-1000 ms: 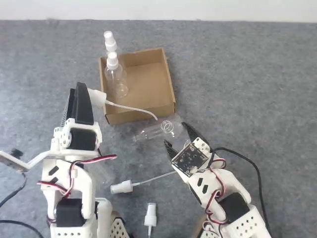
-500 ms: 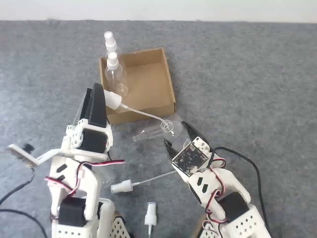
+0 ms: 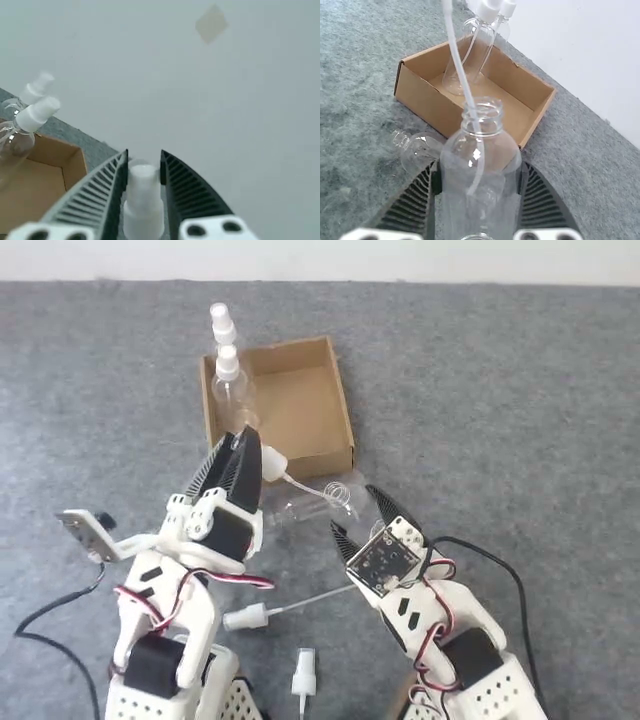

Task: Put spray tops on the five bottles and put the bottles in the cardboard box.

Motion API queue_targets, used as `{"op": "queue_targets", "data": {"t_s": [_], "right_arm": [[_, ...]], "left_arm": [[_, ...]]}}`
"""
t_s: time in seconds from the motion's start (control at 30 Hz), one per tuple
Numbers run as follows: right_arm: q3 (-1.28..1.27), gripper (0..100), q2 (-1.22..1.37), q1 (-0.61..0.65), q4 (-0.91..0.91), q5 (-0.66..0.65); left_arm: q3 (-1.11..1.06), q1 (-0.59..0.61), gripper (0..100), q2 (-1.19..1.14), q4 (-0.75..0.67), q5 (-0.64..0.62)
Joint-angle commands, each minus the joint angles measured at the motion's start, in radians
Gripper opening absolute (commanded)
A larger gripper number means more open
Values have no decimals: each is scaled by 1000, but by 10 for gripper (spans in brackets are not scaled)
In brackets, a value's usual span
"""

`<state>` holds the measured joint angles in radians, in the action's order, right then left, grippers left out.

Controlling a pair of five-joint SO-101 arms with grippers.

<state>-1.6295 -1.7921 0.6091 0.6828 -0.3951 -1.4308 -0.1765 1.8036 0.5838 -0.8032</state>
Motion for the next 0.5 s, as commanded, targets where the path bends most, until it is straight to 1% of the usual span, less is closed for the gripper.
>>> {"op": "queue_targets", "data": {"t_s": [0.0,0.13,0.27,0.37,0.47], "right_arm": [[8,6,-24,-8,-19,-3],[6,6,-24,-7,-18,0],[8,6,-24,31,-18,68],[5,6,-24,62,-18,68],[-3,6,-24,68,-19,69]], "left_arm": [[5,-8,11,14,-2,20],[-44,-8,11,14,-58,20],[-113,-8,11,14,-123,75],[-130,-9,11,14,-126,75],[-143,-46,12,14,-123,77]]}}
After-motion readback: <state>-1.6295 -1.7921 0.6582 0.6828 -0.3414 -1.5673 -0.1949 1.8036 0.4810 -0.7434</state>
